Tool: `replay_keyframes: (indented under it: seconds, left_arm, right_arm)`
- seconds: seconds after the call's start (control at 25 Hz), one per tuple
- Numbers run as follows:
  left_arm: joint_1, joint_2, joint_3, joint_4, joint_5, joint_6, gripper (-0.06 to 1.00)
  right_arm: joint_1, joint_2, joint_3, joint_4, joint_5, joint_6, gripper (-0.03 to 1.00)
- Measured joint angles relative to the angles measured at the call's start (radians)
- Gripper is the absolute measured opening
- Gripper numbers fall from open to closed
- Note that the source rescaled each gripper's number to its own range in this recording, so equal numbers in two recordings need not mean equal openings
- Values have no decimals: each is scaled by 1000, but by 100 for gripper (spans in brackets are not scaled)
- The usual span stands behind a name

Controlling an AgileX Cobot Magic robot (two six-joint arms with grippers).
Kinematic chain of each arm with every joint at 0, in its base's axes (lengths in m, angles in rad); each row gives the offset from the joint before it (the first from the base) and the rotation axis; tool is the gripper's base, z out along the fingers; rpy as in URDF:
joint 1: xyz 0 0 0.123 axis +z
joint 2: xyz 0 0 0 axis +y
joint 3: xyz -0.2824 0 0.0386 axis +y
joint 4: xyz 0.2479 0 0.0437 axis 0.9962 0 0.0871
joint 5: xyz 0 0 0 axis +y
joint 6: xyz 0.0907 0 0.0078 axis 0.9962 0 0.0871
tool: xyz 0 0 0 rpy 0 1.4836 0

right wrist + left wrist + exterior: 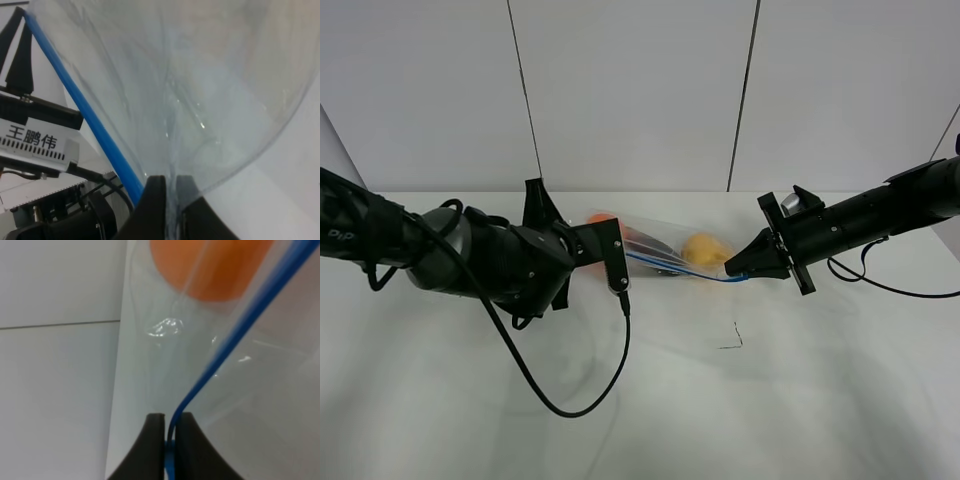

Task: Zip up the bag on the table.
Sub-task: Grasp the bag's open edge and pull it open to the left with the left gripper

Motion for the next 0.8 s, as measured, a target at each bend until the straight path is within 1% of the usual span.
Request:
replay_keyframes:
  seconds: [0.8]
  left_arm:
    - [39, 0, 0, 8, -14, 0, 0]
  right_arm:
    - [0, 0, -4, 0, 0, 0, 0]
